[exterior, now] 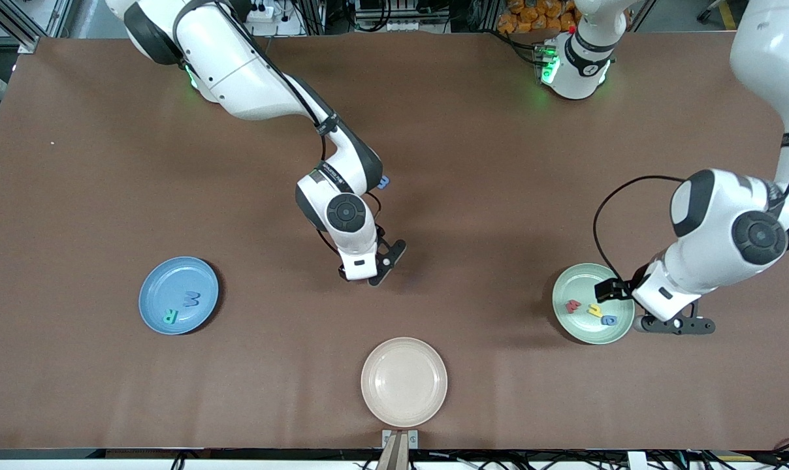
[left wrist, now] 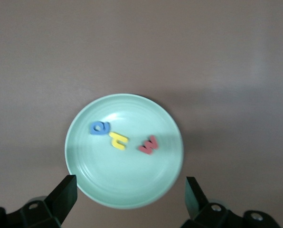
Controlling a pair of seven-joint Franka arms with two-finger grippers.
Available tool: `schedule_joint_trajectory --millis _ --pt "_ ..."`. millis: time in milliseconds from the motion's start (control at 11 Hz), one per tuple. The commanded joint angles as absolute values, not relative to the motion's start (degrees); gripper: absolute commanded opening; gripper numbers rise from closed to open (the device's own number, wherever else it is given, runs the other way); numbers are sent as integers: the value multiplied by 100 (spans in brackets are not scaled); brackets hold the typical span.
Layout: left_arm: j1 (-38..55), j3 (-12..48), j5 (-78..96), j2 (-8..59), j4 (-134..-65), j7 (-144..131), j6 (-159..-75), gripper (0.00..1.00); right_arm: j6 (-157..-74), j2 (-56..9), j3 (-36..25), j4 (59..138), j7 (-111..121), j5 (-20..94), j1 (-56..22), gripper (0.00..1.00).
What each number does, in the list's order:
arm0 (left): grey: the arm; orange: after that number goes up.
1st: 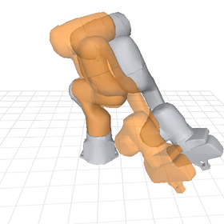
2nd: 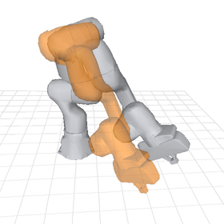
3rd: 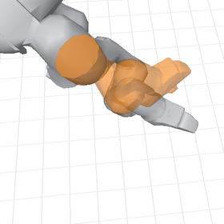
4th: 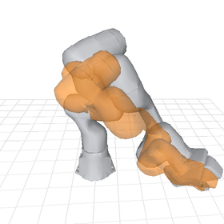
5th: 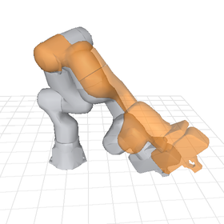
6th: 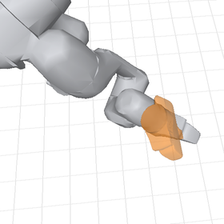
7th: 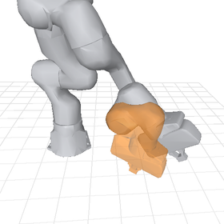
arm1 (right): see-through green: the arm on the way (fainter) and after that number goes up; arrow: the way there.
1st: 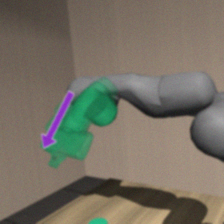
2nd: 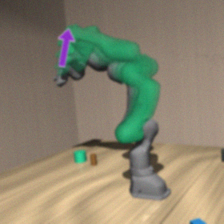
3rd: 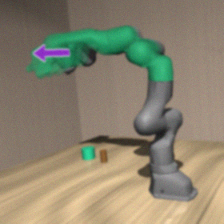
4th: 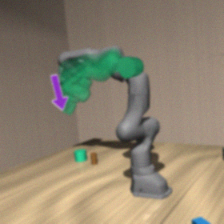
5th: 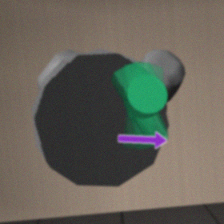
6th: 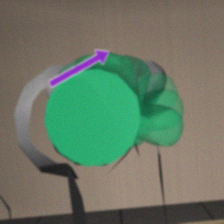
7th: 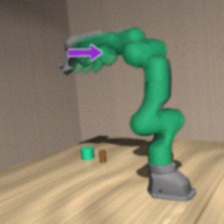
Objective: Sort uppercase to blue plate, lowercase to green plate
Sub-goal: 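Open the left gripper over the green plate while the right gripper lowers, then grasp the pink Q with the right gripper while the left gripper returns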
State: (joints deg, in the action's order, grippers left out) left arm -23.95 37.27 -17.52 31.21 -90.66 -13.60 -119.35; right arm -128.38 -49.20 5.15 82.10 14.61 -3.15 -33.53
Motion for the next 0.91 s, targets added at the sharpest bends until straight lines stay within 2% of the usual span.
schedule_joint_trajectory --millis 0,362,815 --pt "-2540 4016 -1538 2699 -9228 -1388 -11646 100 -12998 -4878 510 8376 1486 -281 -3384 100" --pt "-2540 4867 -1529 1962 -9894 -2510 -11329 100 -13184 -4826 527 8587 1477 -264 -3410 100" --pt "-2540 5580 -1529 1846 -10309 -3523 -11276 100 -13175 -4571 484 8788 1450 -316 -3621 100"
